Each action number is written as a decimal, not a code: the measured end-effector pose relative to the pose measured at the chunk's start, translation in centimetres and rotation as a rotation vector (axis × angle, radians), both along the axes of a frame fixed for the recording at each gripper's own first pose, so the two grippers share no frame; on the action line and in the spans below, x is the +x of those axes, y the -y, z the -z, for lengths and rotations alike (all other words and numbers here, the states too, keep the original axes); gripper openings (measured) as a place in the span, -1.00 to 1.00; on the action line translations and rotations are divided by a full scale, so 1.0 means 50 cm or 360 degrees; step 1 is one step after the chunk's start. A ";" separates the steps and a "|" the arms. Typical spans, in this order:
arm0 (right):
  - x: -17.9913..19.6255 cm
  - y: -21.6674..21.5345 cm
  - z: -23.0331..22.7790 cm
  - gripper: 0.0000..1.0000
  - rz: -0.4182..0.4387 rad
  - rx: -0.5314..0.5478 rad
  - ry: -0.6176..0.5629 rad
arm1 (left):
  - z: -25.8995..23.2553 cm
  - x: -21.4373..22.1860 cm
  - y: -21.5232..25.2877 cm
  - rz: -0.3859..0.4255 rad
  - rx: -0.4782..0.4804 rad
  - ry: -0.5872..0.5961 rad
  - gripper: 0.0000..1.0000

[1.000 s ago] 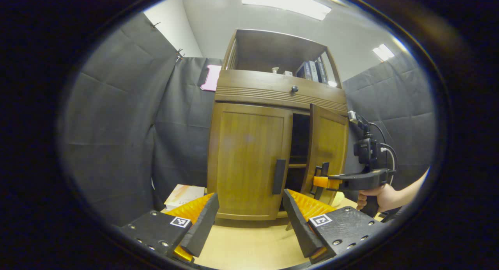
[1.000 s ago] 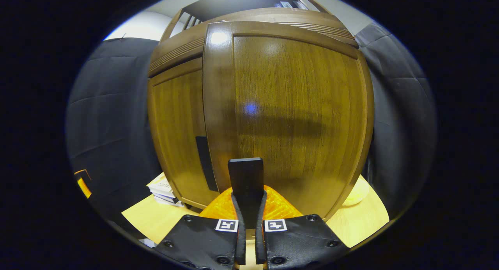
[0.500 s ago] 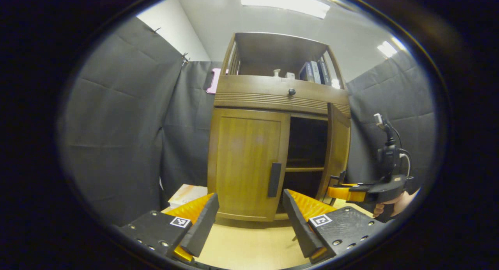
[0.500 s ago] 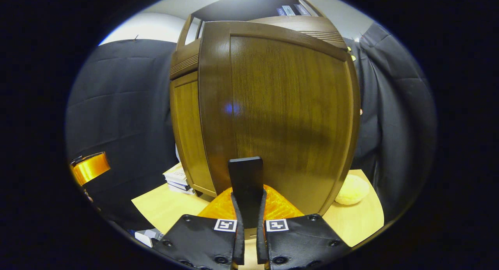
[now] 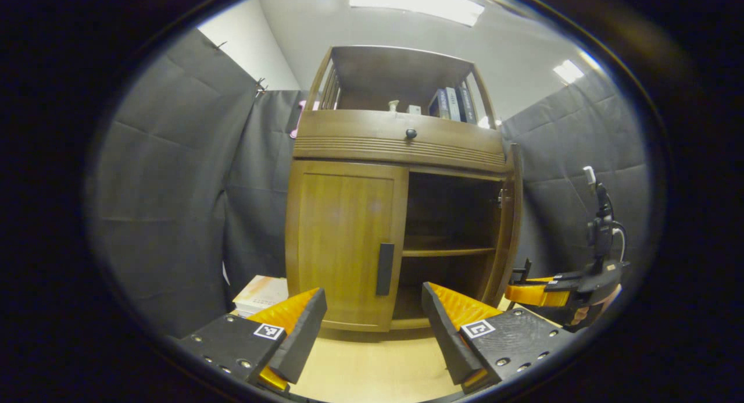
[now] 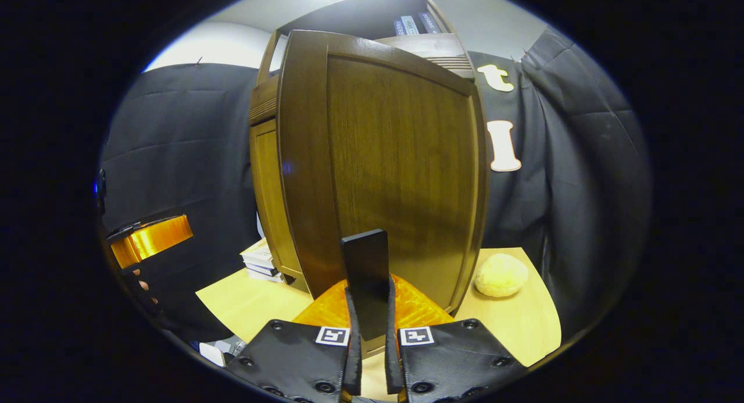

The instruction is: Open the right door of the double-door shoe cabinet with the right hand, and open the left door with the left hand.

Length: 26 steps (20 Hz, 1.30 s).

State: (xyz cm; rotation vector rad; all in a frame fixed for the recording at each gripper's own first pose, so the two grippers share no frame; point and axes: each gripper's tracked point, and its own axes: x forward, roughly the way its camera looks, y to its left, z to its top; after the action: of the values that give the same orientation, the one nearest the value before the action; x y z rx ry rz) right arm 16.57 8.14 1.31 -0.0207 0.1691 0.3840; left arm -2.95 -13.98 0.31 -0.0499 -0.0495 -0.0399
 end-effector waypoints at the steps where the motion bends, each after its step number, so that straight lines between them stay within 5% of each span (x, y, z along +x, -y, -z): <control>1: -0.004 0.003 0.000 -0.65 0.0004 0.0002 -0.0001 | 0.000 -0.001 0.004 0.0010 0.0008 0.0001 0.92; 15: -0.009 0.095 -0.008 -0.65 0.0196 0.0060 0.0001 | 0.006 -0.033 0.078 0.0045 0.0003 -0.0028 0.92; 20: 0.000 0.146 -0.023 -0.77 0.0298 0.0130 0.0046 | 0.000 -0.053 0.121 0.0049 -0.0103 -0.0044 0.92; 22: 0.009 0.128 -0.027 -0.98 0.0221 0.0164 0.0045 | -0.004 -0.062 0.136 0.0013 -0.0103 -0.0053 0.91; 23: 0.007 0.120 -0.029 -0.60 0.0178 0.0169 0.0051 | -0.008 -0.070 0.144 -0.0011 -0.0096 -0.0054 0.90; 26: 0.007 0.127 -0.032 -0.70 0.0119 0.0141 0.0087 | -0.012 -0.102 0.163 -0.0117 -0.0052 -0.0059 0.90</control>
State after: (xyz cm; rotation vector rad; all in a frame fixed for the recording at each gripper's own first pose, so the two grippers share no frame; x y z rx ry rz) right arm 16.90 1.81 2.90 0.0624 0.0986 0.3158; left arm -8.03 -22.15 0.93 -0.0816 -0.0148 0.0355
